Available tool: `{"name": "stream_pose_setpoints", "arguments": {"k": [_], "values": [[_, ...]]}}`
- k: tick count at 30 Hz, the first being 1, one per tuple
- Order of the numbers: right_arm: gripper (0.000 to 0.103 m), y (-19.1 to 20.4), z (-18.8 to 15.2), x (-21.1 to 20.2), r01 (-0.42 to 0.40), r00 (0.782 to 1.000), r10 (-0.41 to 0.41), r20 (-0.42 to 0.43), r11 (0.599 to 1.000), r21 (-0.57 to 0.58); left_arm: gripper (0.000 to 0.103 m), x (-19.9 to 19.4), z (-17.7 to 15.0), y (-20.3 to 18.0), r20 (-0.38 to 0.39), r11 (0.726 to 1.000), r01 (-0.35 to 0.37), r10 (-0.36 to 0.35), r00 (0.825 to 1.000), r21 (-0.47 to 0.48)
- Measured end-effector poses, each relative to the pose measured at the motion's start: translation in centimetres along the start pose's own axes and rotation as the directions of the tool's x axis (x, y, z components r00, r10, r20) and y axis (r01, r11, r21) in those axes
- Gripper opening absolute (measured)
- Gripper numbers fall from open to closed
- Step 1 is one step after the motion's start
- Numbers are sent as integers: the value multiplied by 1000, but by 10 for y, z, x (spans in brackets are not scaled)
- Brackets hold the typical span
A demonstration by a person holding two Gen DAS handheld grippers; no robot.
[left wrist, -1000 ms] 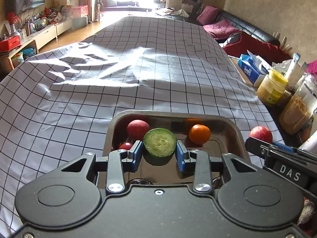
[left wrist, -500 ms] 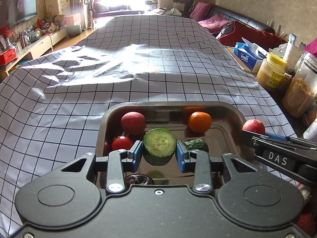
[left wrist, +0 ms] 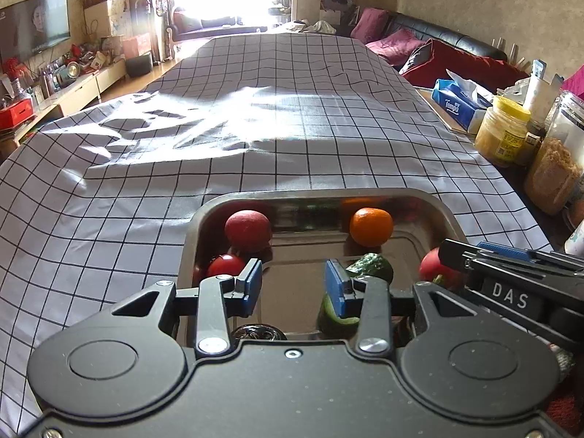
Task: Organize fruits
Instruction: 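Carry the cucumber slice and the red radish over the steel tray with both grippers, then open the left gripper to drop the cucumber slice while the right gripper drops the radish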
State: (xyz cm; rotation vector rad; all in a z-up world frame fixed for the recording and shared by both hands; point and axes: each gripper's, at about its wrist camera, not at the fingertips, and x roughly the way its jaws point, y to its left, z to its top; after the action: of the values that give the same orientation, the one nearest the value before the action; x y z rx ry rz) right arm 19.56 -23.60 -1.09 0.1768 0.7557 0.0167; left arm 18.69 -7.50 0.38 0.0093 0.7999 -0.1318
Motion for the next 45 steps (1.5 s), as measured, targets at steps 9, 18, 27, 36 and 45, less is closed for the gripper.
{"name": "stream_pose_setpoints", "arguments": {"k": [9, 18, 27, 36, 45], "values": [[39, -1, 0, -1, 1, 1000, -1, -1, 1000, 1, 48, 3, -1, 0, -15, 1000, 2, -2, 1000, -1], [39, -1, 0, 0, 2, 1000, -2, -5, 1000, 2, 48, 5, -1, 1, -23, 1000, -1, 1, 1000, -5], [39, 0, 0, 2, -1, 1000, 1, -13, 1000, 2, 48, 7, -2, 1, -31, 1000, -5, 4, 1000, -5], [39, 1, 0, 3, -5, 1000, 5, -18, 1000, 0, 48, 8, -2, 1, -35, 1000, -6, 6, 999, -8], [39, 0, 0, 2, -10, 1000, 10, -18, 1000, 2, 48, 7, -1, 3, -29, 1000, -18, 18, 999, -15]]}}
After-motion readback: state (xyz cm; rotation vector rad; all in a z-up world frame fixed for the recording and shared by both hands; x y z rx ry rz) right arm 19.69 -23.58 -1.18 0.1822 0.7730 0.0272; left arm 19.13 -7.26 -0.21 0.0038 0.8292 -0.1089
